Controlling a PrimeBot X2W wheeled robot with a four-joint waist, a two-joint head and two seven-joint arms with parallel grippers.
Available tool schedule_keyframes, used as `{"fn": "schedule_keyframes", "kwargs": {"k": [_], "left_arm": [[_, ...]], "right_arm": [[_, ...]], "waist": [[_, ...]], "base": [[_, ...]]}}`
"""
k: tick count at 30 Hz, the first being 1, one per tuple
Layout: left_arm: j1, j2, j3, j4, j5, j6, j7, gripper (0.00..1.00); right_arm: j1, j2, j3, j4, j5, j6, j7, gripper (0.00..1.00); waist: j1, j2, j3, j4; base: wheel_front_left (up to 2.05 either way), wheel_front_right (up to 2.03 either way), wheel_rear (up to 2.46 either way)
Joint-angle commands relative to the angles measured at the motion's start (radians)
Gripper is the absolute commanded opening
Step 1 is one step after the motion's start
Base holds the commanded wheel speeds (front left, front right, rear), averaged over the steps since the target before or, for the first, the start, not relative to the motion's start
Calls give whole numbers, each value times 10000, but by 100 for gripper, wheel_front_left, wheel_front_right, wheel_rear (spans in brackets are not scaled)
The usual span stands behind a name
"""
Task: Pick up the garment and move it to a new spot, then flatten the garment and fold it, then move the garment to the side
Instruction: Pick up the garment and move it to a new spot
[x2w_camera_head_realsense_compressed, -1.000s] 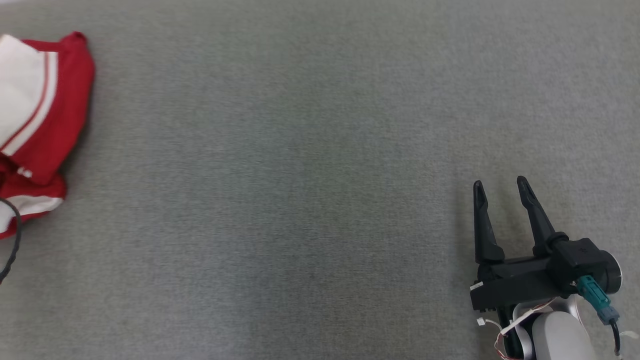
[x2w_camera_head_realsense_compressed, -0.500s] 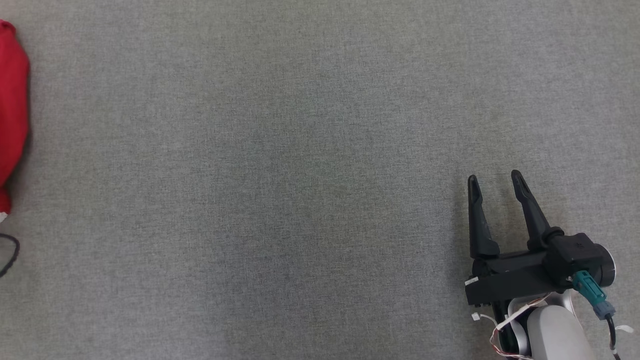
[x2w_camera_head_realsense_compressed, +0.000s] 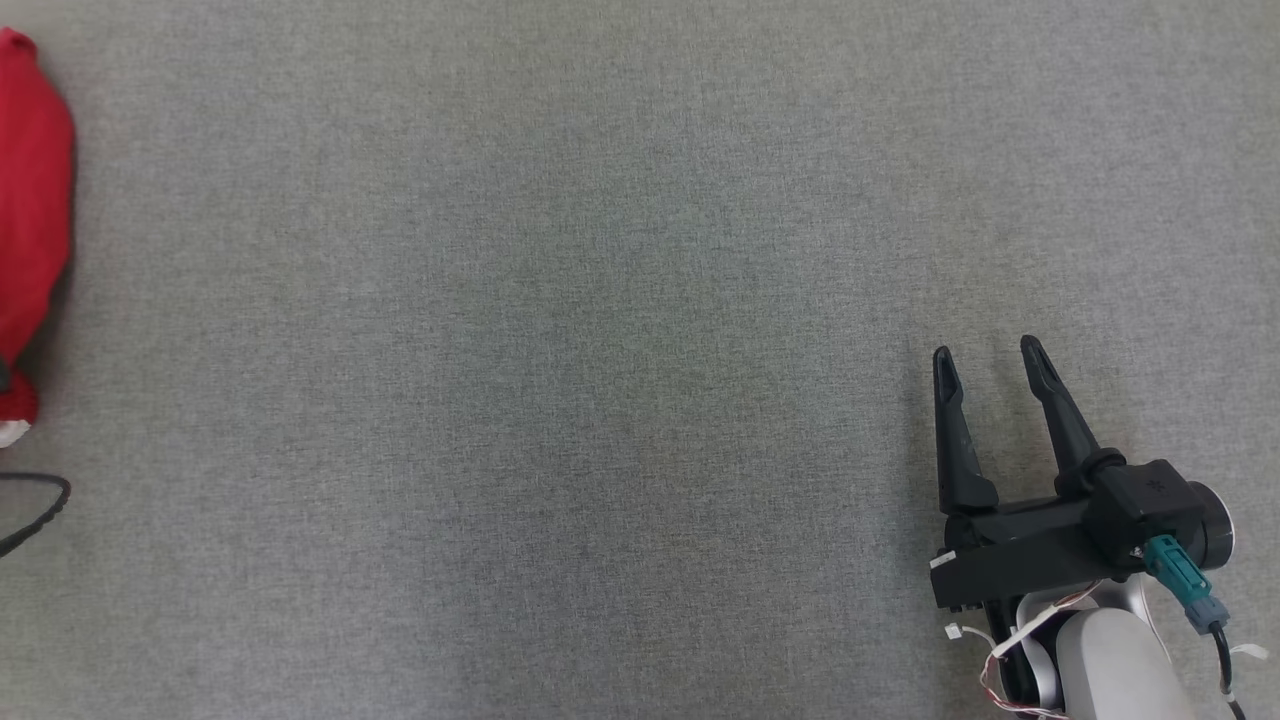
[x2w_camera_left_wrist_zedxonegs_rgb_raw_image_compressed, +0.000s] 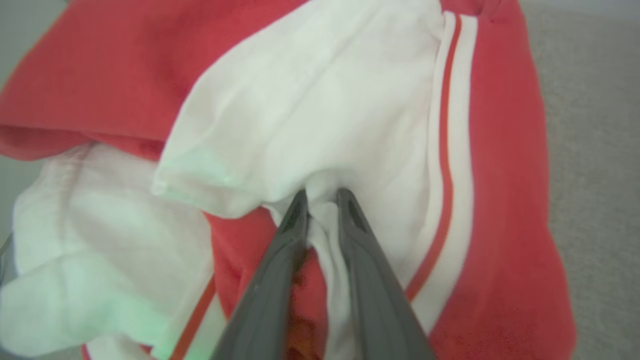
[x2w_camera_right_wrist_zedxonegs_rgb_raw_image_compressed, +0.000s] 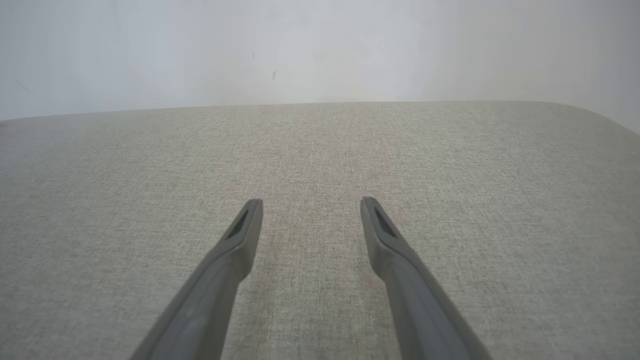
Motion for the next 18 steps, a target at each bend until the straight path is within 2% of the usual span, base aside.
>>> {"fn": "schedule_keyframes", "kwargs": {"k": [1, 9, 18], "left_arm": [[14, -22, 19, -111, 68, 70, -544, 0], [-449, -38, 192, -846, 8, -31, -2991, 0], [-1432, -202, 60, -1876, -48, -550, -4207, 0]], "right_arm": [[19, 19, 31, -41, -32, -21, 5, 100], [185, 19, 74, 97, 138, -21, -45, 100], [322, 16, 302, 552, 446, -21, -206, 100]], "waist": [[0, -1, -62, 20], [0, -1, -627, 225], [0, -1, -1524, 234]], "base": [[0, 0, 0], [0, 0, 0], [0, 0, 0]]}}
